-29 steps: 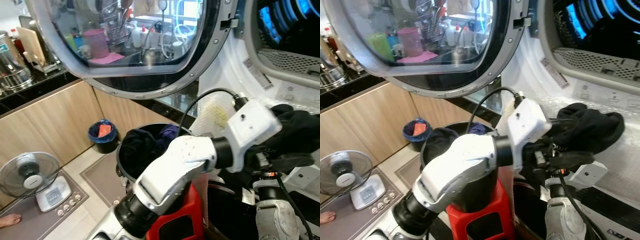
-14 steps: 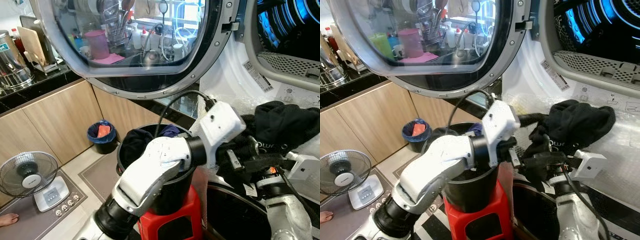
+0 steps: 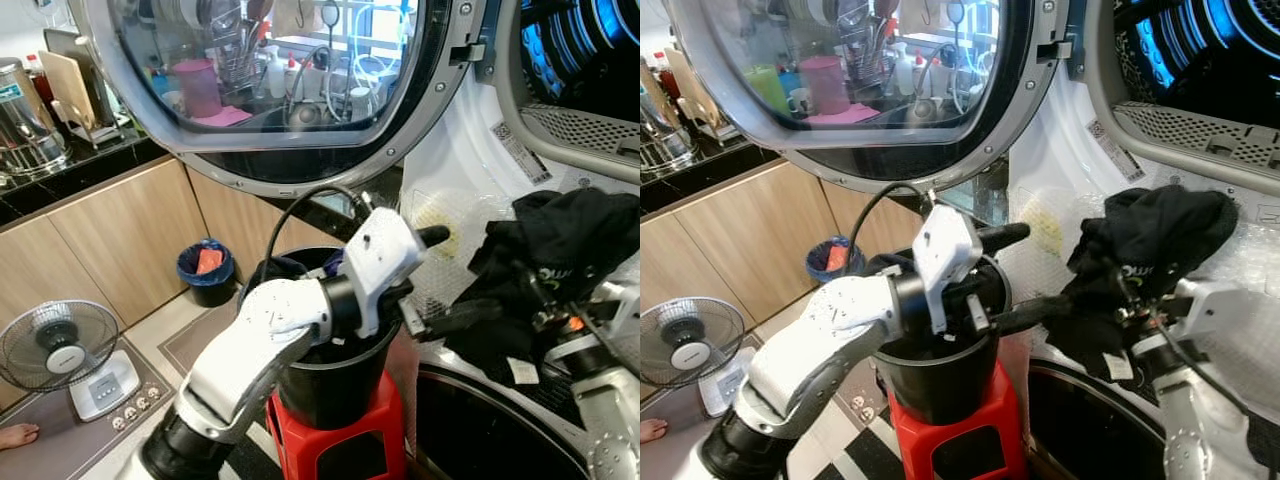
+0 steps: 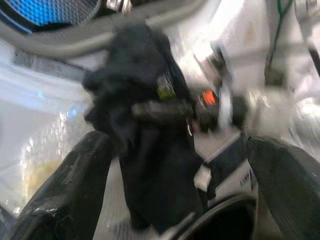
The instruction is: Clothes washing
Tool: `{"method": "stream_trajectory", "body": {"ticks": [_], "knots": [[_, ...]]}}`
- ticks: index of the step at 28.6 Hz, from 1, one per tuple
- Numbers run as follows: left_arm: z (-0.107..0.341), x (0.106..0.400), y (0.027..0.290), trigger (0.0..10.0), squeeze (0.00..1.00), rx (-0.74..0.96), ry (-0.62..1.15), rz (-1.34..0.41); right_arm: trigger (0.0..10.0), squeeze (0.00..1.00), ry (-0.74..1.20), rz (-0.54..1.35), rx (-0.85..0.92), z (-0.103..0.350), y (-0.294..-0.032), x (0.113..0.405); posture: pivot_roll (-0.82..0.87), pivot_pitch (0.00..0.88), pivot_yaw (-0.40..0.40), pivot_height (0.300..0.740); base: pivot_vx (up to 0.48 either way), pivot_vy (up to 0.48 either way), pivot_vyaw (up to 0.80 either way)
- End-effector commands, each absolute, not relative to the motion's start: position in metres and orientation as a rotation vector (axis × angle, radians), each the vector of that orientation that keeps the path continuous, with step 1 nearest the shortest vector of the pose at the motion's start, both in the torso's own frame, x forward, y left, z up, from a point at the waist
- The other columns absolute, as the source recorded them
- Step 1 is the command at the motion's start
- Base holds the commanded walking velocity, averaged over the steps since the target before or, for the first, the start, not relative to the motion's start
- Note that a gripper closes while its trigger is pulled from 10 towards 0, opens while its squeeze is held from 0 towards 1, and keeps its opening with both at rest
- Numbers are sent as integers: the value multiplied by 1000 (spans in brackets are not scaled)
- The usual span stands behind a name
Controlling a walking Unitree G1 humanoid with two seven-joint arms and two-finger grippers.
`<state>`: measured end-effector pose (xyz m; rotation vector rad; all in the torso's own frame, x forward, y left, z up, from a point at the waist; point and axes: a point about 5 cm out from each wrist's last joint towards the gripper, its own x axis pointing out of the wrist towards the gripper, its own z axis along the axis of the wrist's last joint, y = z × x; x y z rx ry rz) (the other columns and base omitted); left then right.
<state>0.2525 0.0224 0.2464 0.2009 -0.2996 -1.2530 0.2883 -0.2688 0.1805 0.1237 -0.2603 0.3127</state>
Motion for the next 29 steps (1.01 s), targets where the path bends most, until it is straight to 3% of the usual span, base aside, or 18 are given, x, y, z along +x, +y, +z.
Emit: {"method": "stream_trajectory", "body": {"ticks": [1,6,7,8,9,10,14,15,16,17,18,20,22,29], "knots": [[244,249,28,10000,1000,250,-299,-1253,0,0,-325,346,103,205,-278,291,4,6,49,740,0,0,0],[232,249,40,10000,1000,288,-253,-1231,0,0,-254,523,61,215,-284,289,11,14,41,740,0,0,0],[231,248,41,10000,1000,292,-255,-1227,1451,0,-243,541,44,215,-284,288,11,14,41,740,0,0,0],[231,248,41,10000,1000,292,-255,-1227,1451,0,-243,541,44,215,-284,288,11,14,41,740,0,0,0],[227,248,44,10000,1000,299,-235,-1219,9020,0,-205,609,46,216,-286,285,16,18,38,740,0,0,0],[226,248,46,10000,1000,299,-224,-1216,10000,0,-198,621,48,217,-289,285,16,18,38,740,0,0,0],[220,244,51,10000,1000,305,-197,-1210,10000,0,-188,677,62,227,-297,289,16,23,36,740,0,0,0],[216,241,53,10000,882,312,-186,-1211,10000,0,-218,686,64,236,-301,293,17,24,36,740,0,0,0],[216,241,53,10000,882,312,-186,-1211,10000,0,-218,686,64,236,-301,293,17,24,36,740,0,0,0],[212,238,54,10000,675,326,-173,-1221,10000,0,-239,695,61,244,-302,298,18,25,36,740,0,0,0],[210,236,54,10000,675,331,-164,-1228,10000,0,-245,702,58,247,-302,299,18,25,36,740,0,0,0],[207,233,55,10000,196,335,-155,-1236,10000,0,-239,729,67,250,-302,300,20,27,34,740,0,0,0],[204,228,56,10000,0,327,-148,-1235,10000,0,-243,769,79,258,-301,302,23,31,30,740,0,0,0],[194,220,65,10000,0,305,-95,-1179,10000,0,-272,842,47,292,-310,310,33,39,13,740,0,0,0]]}}
